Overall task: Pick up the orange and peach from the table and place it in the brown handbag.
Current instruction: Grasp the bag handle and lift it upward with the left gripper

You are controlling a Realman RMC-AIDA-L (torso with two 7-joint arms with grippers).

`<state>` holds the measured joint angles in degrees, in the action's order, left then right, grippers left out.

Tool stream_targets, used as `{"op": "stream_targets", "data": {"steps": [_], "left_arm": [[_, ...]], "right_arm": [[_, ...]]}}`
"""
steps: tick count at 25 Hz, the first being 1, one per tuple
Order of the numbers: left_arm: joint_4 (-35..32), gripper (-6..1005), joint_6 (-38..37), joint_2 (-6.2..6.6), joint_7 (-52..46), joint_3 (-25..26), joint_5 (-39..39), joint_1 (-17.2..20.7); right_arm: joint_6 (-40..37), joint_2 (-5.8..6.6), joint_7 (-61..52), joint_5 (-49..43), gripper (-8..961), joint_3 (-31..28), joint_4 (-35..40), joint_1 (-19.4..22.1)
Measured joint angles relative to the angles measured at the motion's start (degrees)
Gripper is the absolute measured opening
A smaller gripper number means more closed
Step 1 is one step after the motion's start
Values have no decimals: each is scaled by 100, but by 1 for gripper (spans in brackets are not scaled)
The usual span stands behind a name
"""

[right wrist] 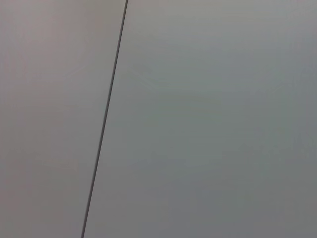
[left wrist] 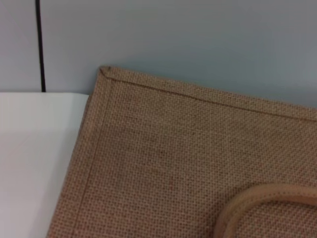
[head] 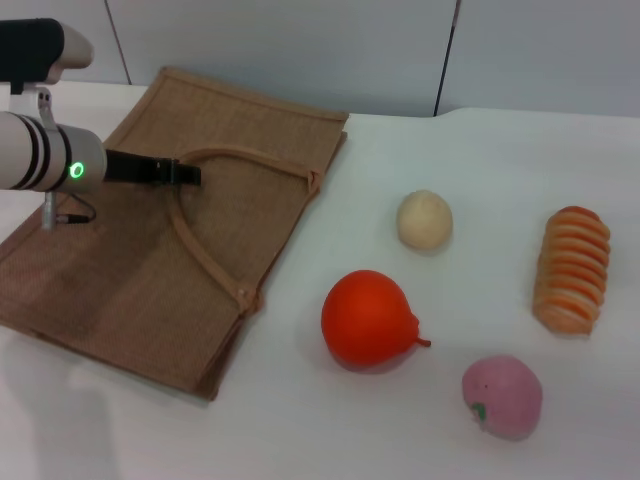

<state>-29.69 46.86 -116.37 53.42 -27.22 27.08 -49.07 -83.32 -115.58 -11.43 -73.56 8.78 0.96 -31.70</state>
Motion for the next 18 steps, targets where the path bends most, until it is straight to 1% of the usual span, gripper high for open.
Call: {"op": "stream_targets", "data": {"steps": [16, 18], "left_arm": [[95, 640, -38, 9, 27, -46, 6, -25], [95, 601, -37, 11, 27, -47, -4, -25]], "right_arm": [[0, 0, 0, 0, 546, 1, 0, -4], [0, 0, 0, -1, 546, 1, 0, -3]]}}
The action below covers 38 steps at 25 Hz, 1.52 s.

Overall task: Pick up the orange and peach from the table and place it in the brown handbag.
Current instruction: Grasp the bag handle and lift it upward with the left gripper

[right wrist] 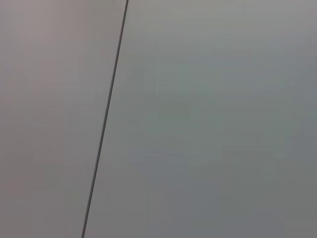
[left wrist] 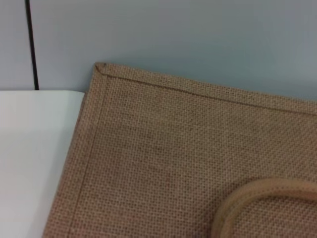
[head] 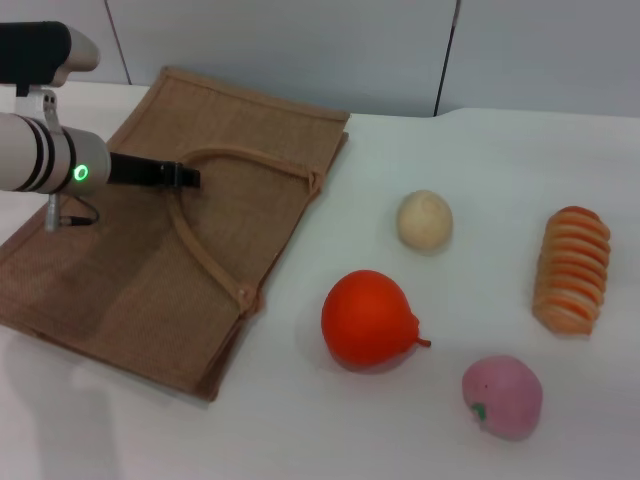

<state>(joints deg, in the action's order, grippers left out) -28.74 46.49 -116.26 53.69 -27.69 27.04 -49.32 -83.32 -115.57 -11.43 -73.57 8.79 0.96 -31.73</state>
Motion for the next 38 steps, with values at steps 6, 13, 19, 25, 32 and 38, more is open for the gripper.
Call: {"op": "stream_targets", "data": {"steps": [6, 13, 19, 25, 32, 38], "left_arm": [[38, 485, 4, 7, -44, 0, -168, -28], [71, 403, 2, 7, -54, 0, -226, -48], [71, 312, 0, -7, -51, 0, -226, -51], [70, 150, 0, -11, -40, 0, -172, -51], [23, 121, 62, -20, 215, -2, 344, 27], [10, 121, 430, -10, 1151, 56, 1605, 251]], "right_arm": [[0, 0, 0, 0, 547, 0, 0, 0], [0, 0, 0, 0, 547, 0, 0, 2], [0, 0, 0, 0, 548, 0, 0, 16], [0, 0, 0, 0, 547, 0, 0, 27], [0, 0, 0, -7, 546, 18, 0, 39], [1, 2, -18, -52, 547, 87, 0, 28]]}}
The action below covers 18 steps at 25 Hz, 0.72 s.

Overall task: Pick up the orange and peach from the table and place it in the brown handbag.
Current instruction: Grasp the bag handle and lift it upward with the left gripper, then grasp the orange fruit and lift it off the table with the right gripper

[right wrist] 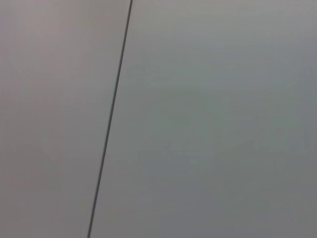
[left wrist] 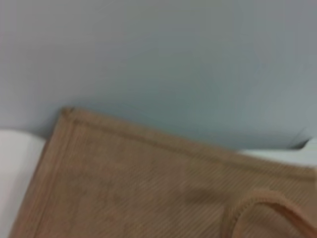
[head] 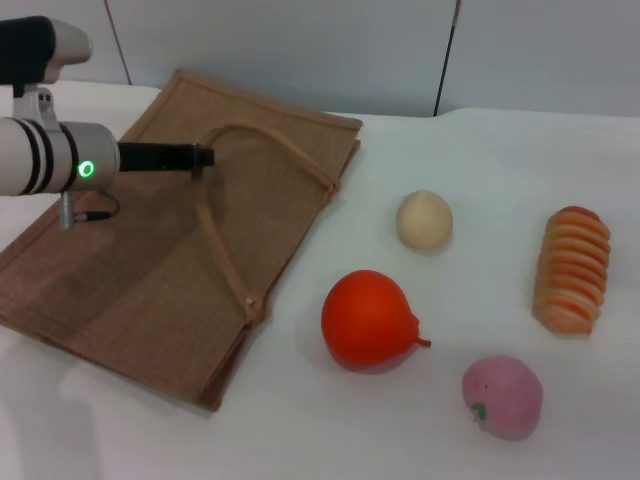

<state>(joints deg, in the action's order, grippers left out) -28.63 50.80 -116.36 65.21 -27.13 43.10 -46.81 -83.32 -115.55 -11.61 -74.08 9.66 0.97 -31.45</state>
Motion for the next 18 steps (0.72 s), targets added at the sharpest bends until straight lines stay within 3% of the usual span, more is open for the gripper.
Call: {"op": "stream_targets", "data": {"steps": [4, 10, 18], "left_arm": [[-3, 121, 716, 28, 1025, 16, 1523, 321], [10, 121, 1412, 28, 1873, 16, 2768, 659], [137, 121, 2472, 13, 2893, 16, 4114, 1037]], "right_arm": [[130, 17, -375, -6, 547, 311, 84, -41], [288, 33, -879, -12, 548, 896, 341, -89], [317, 83, -1874, -138, 549, 2592, 929, -215]]}}
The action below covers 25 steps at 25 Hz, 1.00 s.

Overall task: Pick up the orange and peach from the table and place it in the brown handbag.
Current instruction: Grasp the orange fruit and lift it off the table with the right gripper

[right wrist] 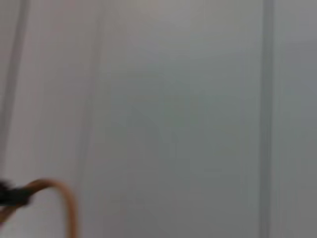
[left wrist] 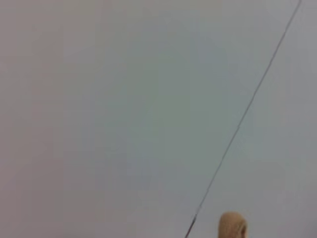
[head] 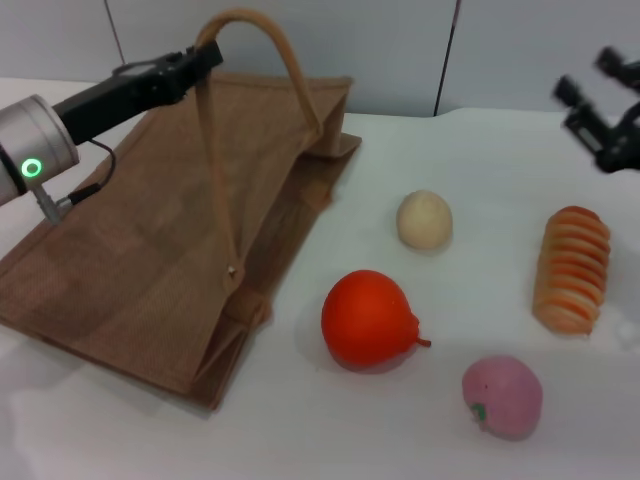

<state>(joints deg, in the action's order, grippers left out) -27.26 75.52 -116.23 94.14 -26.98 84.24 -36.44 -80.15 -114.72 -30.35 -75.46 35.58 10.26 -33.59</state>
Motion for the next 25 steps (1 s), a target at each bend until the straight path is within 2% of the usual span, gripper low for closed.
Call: {"op": "stream_targets", "data": {"steps": [4, 13, 25], "left_arm": [[228, 121, 333, 14, 393, 13, 470, 82], [348, 121, 782, -4, 652, 17, 806, 107], [353, 121, 1496, 34, 614, 155, 976, 85]], "right_arm": [[1, 62, -620, -699, 550, 445, 262, -193], [-22, 143, -1635, -2450, 551, 502, 339, -806], [-6, 147, -2422, -3723, 558, 522, 348, -1306]]}}
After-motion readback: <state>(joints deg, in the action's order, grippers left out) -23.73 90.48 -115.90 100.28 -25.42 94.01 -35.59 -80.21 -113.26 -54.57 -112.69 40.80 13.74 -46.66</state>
